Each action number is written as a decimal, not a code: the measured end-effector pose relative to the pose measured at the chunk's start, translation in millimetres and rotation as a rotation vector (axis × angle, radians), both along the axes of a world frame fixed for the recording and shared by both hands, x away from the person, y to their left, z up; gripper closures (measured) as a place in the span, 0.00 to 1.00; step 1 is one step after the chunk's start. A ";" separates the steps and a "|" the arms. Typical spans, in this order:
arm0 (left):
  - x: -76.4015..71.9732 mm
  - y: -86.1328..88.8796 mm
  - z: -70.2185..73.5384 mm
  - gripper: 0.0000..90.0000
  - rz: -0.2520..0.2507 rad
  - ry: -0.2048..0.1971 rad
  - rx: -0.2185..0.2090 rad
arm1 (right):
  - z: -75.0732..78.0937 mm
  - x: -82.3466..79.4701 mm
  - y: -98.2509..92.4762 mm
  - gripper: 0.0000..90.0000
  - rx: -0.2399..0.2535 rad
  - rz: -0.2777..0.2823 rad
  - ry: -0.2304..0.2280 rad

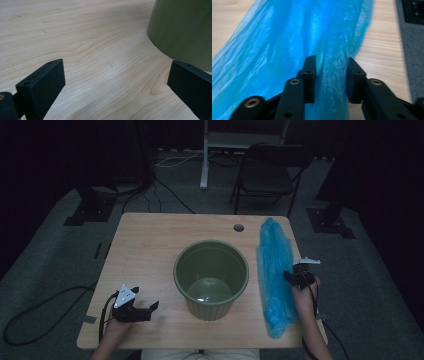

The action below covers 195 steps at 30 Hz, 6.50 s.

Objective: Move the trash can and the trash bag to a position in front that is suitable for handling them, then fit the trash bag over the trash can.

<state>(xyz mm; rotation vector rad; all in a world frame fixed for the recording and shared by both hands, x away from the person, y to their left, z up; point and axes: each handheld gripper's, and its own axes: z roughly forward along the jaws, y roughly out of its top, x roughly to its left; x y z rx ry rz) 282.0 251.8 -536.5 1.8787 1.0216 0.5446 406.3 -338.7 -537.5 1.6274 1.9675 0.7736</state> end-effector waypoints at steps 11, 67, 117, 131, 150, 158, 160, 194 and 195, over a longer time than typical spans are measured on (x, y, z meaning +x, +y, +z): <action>-3.1 -1.7 -1.9 0.02 -0.013 0.002 -0.005 | -1.8 -51.8 10.2 0.98 0.078 0.115 0.003; -6.8 3.1 -1.0 0.02 0.003 -0.014 -0.023 | 0.2 -37.2 50.4 0.60 0.007 0.203 0.017; -6.7 7.8 0.0 0.02 0.038 -0.010 -0.027 | 260.7 -130.0 13.2 1.00 0.406 0.308 -0.745; -7.1 7.2 0.3 0.02 0.036 -0.009 -0.025 | 358.1 -110.5 76.1 1.00 0.494 0.488 -0.953; -7.3 7.1 -0.8 0.02 0.025 -0.007 -0.025 | 410.2 -85.8 133.4 1.00 0.604 0.546 -1.035; -7.1 8.8 -1.3 0.02 0.024 -0.001 -0.030 | 369.8 -61.9 170.0 1.00 0.651 0.584 -0.954; -7.4 9.2 -1.0 0.02 0.020 -0.002 -0.027 | 348.8 -51.7 179.9 1.00 0.679 0.596 -0.918; -8.8 8.0 7.7 0.02 0.041 0.003 -0.070 | 175.3 -61.7 173.0 0.97 0.656 0.750 -0.340; -8.9 7.7 8.5 0.02 0.042 0.004 -0.074 | 175.3 -61.7 173.0 0.97 0.656 0.750 -0.340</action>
